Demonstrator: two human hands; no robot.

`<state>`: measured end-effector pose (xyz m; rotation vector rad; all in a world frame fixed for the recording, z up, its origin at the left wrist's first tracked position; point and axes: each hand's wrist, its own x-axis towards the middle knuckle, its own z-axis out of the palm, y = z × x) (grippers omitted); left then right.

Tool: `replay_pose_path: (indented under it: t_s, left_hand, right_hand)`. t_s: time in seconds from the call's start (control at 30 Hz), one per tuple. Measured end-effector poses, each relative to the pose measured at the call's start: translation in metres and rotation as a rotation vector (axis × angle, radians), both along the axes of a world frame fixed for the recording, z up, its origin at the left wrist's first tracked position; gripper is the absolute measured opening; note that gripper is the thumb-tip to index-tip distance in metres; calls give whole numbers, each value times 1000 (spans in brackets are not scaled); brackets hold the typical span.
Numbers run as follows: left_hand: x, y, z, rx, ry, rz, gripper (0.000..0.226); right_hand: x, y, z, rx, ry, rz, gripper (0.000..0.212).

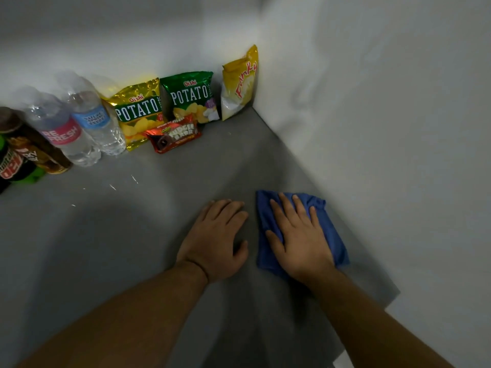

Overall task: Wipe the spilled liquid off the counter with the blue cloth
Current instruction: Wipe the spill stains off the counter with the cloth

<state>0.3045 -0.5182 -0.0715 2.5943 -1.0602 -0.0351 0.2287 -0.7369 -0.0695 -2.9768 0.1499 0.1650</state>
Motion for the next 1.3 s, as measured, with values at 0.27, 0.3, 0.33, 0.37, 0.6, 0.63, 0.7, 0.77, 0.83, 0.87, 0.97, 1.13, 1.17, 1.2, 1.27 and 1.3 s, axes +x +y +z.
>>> replay_pose_path:
  t_s: [0.27,0.3,0.33,0.37,0.6,0.63,0.7,0.77,0.83,0.87,0.97,1.13,1.17,1.2,1.27,1.3]
  left_hand:
    - [0,0,0,-18,14,4,58]
    - [0,0,0,-12,20,4,59]
    - [0,0,0,-6,24,3,59]
    - [0,0,0,-3,27,1,60]
    - [1,0,-3,-21,7,5,58]
    - [1,0,-3,-28,2,6,58]
    - [2,-1,-3,-37,-4,5,58]
    - [1,0,-2,-37,-1,6,59]
    - [0,0,-1,-23,7,6,60]
    - [-1,-1,0,-15,11,5,61]
    - [0,-2,0,-20,20,4,63]
    - [0,0,-2,-41,26,18,61]
    - [0,1,-2,-48,28,14,61]
    - [0,1,-3,-57,33,11,61]
    - [0,2,-3,-69,38,8,61]
    - [0,2,-3,-73,38,7,61]
  right_hand:
    - [18,-33,1,25,-41,110,64]
    - [33,-29,0,14,-43,64,65]
    - [49,-23,-1,6,-36,18,66]
    - [62,-16,-1,-5,-31,-22,66]
    - [59,-28,4,52,-10,248,63]
    - [60,-38,5,37,-2,289,62]
    - [72,-48,6,20,-17,267,62]
    - [95,-40,4,12,-32,158,66]
    - [116,-17,2,-30,-24,47,68]
    - [122,-7,1,-48,-14,22,68]
    - [113,2,2,-13,-19,192,66]
    - [117,-31,6,94,-39,368,60]
    - [128,-30,6,85,-44,326,60]
    - [141,-27,5,66,-54,270,61]
    - [169,-17,4,23,-75,145,62]
    - [183,-12,4,8,-75,85,62]
